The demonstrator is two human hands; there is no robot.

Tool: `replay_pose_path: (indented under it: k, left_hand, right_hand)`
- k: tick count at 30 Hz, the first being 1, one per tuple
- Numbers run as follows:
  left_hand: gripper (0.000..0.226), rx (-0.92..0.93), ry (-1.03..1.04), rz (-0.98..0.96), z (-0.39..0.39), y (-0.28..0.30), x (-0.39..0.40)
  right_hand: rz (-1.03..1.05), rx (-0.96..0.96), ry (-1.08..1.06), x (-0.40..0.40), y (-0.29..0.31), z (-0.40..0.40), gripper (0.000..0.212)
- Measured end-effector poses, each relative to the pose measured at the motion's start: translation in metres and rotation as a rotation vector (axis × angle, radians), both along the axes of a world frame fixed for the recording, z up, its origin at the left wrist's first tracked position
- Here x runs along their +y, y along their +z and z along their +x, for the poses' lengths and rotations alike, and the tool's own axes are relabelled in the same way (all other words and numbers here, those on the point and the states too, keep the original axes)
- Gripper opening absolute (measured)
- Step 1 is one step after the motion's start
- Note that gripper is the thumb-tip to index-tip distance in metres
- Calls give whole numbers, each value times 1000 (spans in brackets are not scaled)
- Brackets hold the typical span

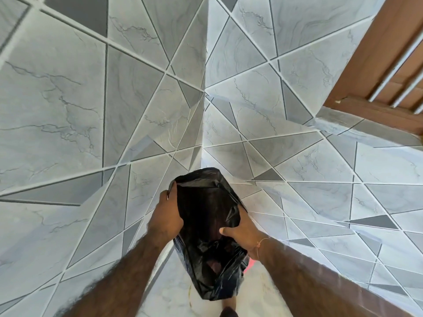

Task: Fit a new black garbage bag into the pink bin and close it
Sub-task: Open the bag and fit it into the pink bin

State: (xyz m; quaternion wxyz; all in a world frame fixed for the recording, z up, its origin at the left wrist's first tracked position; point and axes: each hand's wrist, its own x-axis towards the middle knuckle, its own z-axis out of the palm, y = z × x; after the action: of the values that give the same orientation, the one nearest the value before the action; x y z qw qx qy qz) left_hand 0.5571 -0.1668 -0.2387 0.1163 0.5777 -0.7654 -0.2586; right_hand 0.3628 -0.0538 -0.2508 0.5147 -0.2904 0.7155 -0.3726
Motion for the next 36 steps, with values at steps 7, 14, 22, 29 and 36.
replay_pose_path:
  k: [7, 14, 22, 29, 36]
  left_hand:
    - [85, -56, -30, 46, -11, -11, -3]
    - [53, 47, -12, 158, -26, -19, -9]
    - [72, -88, -12, 194, -64, -54, -8]
    - [85, -144, -73, 266, -103, -113, -2]
    - [82, -113, -47, 305, -157, -169, -22]
  right_hand:
    - [-24, -75, -82, -8, -13, -28, 94]
    - [19, -47, -43, -10, -31, -31, 102]
    - [-1, 48, -107, -16, -54, -74, 90]
    - [130, 111, -108, -32, -119, -97, 100]
    - [340, 201, -16, -58, -191, -123, 102]
